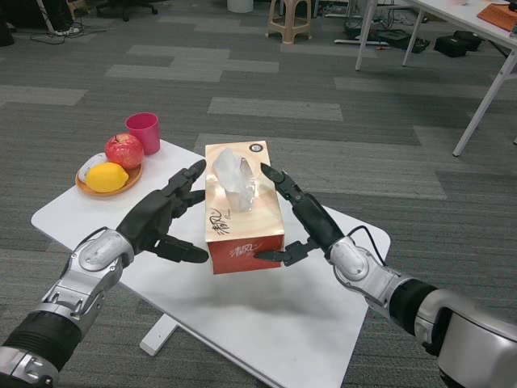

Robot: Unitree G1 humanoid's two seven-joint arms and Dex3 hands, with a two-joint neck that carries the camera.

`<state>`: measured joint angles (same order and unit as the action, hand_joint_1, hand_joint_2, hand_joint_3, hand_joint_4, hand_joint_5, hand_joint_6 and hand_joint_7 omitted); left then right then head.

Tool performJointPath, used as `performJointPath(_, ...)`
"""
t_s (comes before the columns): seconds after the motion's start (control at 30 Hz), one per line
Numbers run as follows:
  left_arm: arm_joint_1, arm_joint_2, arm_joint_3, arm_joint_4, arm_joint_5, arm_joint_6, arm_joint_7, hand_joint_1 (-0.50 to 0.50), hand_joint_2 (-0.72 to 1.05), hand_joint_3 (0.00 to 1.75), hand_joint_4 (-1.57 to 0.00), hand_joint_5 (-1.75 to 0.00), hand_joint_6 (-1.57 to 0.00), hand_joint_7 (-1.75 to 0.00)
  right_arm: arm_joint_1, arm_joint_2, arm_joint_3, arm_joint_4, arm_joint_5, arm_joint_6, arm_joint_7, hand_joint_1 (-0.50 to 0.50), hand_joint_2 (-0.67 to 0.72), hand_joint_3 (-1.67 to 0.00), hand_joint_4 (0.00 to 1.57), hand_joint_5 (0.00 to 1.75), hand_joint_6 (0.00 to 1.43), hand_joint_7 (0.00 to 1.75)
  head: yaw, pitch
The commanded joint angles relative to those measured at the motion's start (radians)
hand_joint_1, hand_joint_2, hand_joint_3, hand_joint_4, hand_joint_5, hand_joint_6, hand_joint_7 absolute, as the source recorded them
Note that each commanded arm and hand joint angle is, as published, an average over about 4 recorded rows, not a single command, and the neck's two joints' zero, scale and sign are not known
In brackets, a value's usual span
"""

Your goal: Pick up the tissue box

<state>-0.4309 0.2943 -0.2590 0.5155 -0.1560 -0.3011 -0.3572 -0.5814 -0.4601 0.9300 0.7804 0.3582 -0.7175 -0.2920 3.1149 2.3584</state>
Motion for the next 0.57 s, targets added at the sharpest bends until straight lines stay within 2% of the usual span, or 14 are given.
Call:
performJointPath(0.03,-0.014,-0.026,-0.016,-0.032,0.004,-0.033,-0.020,0.50,0.60,0.00,0.00,-0.72,0.00,0.00,-0.002,0.031,0.013,-0.043,-0.021,-0.030,0.024,-0.28,-0.54,-0.67,0.09,0.58,0.00,0.14,0.000,0.000)
performJointPath(0.43,-0.012,-0.026,-0.014,-0.037,0.004,-0.033,-0.020,0.50,0.60,0.00,0.00,-0.72,0.00,0.00,-0.001,0.031,0.011,-0.043,-0.021,-0.030,0.024,-0.29,-0.54,-0.69,0.09,0.58,0.00,0.14,0.000,0.000)
performJointPath(0.57,-0.011,-0.026,-0.014,-0.037,0.004,-0.033,-0.020,0.50,0.60,0.00,0.00,-0.72,0.00,0.00,0.000,0.031,0.009,-0.043,-0.021,-0.030,0.023,-0.25,-0.54,-0.71,0.09,0.58,0.00,0.14,-0.001,-0.002)
